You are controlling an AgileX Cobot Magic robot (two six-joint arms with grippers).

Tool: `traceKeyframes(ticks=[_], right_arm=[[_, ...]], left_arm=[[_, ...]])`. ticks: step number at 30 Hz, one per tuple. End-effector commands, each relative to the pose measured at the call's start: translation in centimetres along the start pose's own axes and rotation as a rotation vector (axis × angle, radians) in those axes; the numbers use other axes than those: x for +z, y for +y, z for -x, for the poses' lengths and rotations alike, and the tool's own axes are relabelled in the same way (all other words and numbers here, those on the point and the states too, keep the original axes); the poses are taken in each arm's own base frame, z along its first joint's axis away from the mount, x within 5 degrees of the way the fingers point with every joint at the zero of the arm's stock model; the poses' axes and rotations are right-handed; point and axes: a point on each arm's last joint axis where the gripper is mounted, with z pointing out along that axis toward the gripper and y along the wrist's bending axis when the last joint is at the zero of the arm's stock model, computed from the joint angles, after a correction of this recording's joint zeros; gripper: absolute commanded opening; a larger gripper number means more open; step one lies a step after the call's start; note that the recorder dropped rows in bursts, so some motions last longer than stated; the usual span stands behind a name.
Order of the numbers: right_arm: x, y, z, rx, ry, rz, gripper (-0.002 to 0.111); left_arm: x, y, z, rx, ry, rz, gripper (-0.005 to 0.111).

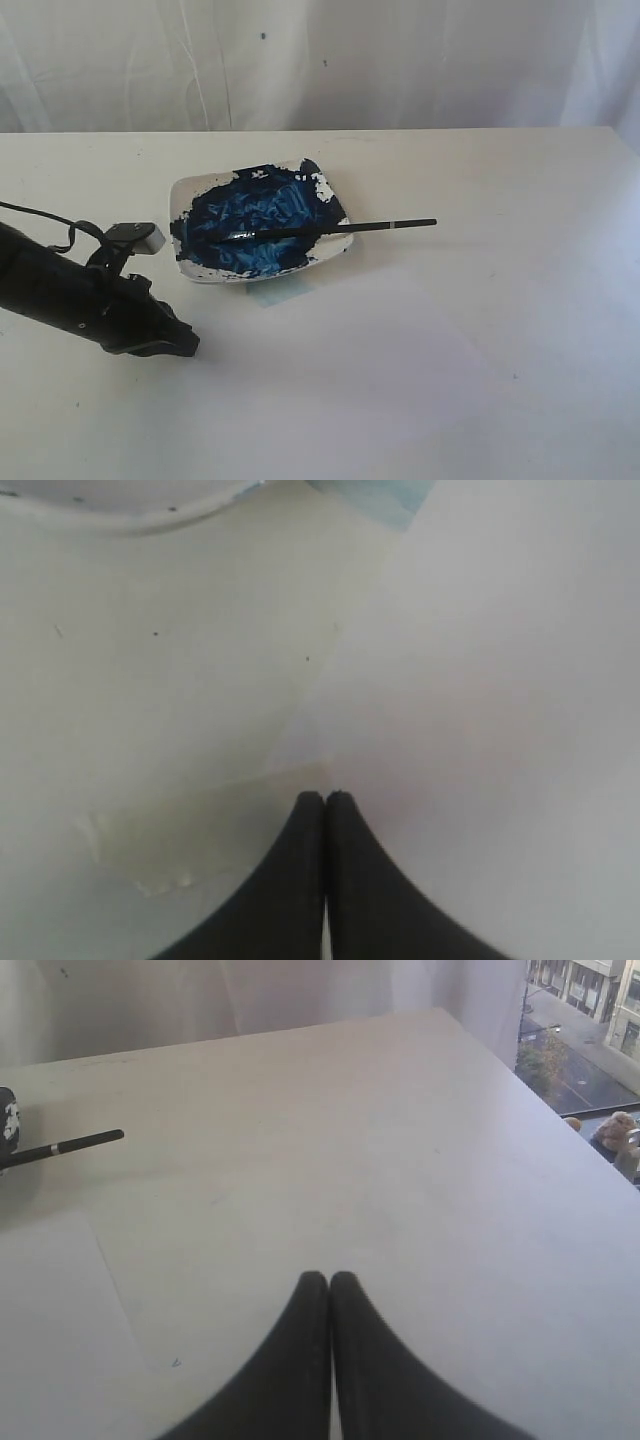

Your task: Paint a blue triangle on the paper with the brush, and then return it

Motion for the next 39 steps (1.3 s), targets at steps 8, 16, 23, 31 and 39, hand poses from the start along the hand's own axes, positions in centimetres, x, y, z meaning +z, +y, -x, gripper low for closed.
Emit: traceKeyframes(ticks=[8,16,23,31,39], right_arm=[[-0.8,0.1,3.6,0.245,-0.414,0.066,0.0],[-4.1,-0.2,8.3,0.294,-0.975,0.121,0.0],[-1.3,1.6,13.5,-0.176,-0.504,0.069,0.0],[6.2,1.9,16.4,-0.265,-0.228,0.081,0.0],[13.8,4.2,12.1,-0.272,0.115,0.201,0.0]], left_arm=[[0.0,-0.5,-0.2,0.005,0.01,-0.039,0.0],[0.0,-0.6,-0.2,0.001,0.008,-0.044,0.0],[0.0,-0.6,-0.2,0.002,0.009,-0.051,0.0],[0.0,-1.0,-0.2,0.002,0.016,-0.086,0.0],[0.0,-1.0,-0.2,0.002,0.016,-0.087,0.0]])
